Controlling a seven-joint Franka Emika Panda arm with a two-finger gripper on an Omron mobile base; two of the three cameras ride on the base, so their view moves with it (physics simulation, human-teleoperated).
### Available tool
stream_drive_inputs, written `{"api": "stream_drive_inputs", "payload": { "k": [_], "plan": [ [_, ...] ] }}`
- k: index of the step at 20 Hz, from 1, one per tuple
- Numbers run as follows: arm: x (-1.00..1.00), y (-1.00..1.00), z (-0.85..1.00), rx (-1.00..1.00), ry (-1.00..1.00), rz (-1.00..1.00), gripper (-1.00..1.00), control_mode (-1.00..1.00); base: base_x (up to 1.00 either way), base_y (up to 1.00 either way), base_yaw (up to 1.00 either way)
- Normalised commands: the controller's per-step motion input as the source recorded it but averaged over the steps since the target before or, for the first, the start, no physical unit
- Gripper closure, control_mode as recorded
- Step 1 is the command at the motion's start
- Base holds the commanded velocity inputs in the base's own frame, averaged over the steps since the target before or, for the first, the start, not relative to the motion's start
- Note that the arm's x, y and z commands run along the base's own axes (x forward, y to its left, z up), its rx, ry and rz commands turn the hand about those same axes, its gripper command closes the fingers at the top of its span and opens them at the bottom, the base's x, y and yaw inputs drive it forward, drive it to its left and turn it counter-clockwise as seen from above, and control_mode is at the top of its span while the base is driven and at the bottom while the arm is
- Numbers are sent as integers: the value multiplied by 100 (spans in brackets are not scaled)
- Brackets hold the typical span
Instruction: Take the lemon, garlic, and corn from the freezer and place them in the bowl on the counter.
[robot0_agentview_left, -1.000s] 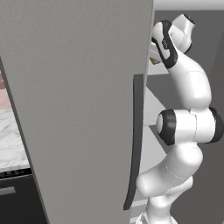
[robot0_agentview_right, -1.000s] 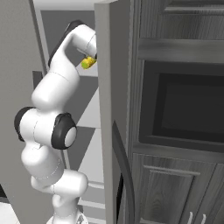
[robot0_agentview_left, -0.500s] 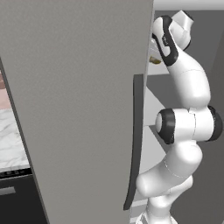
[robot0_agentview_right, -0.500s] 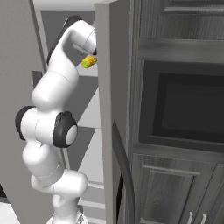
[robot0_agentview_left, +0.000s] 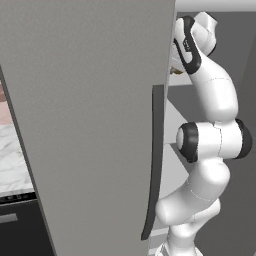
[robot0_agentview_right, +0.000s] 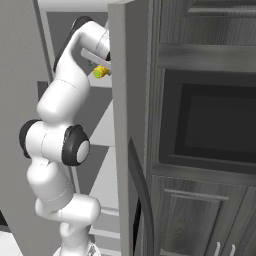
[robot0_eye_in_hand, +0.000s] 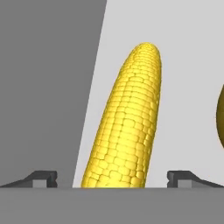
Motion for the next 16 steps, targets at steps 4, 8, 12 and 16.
{"api": "stream_drive_inputs", "payload": {
  "k": [4,8,12,16],
  "plan": [
    [0,0,-40,0,4,0,-100,-100,0,0,0],
    [1,0,-40,0,3,0,-100,-100,0,0,0],
    [0,0,-32,0,1,1,-100,-100,0,0,0],
    [14,4,-22,0,2,2,-100,-100,0,0,0]
  ]
}}
